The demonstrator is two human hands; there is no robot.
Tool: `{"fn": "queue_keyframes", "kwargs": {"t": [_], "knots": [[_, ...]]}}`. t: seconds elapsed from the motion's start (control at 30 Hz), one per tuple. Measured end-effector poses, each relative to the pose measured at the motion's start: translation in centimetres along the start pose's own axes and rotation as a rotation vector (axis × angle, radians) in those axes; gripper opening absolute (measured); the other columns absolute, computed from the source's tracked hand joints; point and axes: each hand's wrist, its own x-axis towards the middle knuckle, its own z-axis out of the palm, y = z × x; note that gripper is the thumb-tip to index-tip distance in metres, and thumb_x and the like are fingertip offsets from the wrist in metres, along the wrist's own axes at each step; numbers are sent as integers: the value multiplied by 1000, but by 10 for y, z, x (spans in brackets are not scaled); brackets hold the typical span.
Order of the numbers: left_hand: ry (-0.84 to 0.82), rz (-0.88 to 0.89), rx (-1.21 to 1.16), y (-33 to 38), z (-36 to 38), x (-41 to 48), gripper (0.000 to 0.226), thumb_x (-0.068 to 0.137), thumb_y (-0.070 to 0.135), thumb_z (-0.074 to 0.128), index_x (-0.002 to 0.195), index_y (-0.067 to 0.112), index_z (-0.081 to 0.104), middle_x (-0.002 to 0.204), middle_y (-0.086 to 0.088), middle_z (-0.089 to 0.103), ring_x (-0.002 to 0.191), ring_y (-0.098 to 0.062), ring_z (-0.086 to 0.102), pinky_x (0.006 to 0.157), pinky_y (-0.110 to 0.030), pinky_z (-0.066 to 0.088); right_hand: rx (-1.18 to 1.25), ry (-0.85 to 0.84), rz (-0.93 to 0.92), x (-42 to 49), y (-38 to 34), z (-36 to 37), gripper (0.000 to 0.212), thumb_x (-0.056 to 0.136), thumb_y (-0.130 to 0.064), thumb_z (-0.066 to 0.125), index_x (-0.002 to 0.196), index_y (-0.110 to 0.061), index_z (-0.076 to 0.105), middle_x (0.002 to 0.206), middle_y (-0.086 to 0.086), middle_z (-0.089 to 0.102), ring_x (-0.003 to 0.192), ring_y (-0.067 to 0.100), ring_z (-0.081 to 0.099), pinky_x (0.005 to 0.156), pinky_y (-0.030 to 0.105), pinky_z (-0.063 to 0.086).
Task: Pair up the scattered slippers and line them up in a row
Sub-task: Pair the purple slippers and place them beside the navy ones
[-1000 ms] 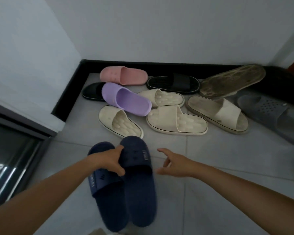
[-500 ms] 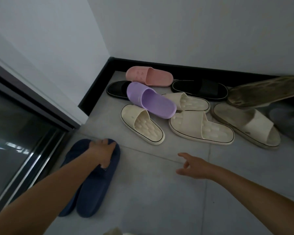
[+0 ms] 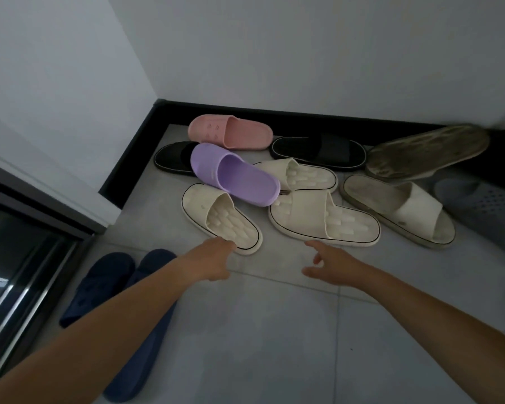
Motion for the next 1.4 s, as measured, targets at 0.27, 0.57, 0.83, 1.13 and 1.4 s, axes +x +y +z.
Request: {"fn": "queue_keyframes", "kwargs": {"t": [0.27,0.57,0.83,1.13,1.4], "knots": [[337,1,-247,35,-19,38,49,83,23,63,129,13,49,132,-9,49,122,-22,47,101,-30,36,60,387,-2,24,1,-29,42,86,-29,63,125,-18,52,112,8,58,97,21,57,80,26,38],[830,-430,-758,29,-64,89,61,78,15,67,129,0,38,131,-23,38,111,-36,46,84,-36,41,186,538,18,49,2,-28,24,85,-27,62,107,-18,62,90,2,60,77,16,55,71,26,41],[836,-476,-606,0,-68,122,60,87,16,60,135,2,27,133,-27,37,104,-48,52,82,-47,44,255,500,11,48,8,-27,26,87,-30,60,111,-21,58,89,-3,57,75,13,56,70,24,39],[1013,-199,-338,30,-96,101,32,87,18,46,119,11,49,90,-20,62,77,-39,58,62,-35,36,257,490,71,16,40,-42,31,87,-30,61,116,-21,57,94,1,62,81,17,58,76,25,43],[833,371,-187,182,-63,69,58,83,18,57,139,26,45,80,-13,67,62,-37,60,56,-41,50,635,705,69,-50,62,-81,28,91,-36,52,117,-25,55,80,-7,65,48,-1,60,47,10,43]]}}
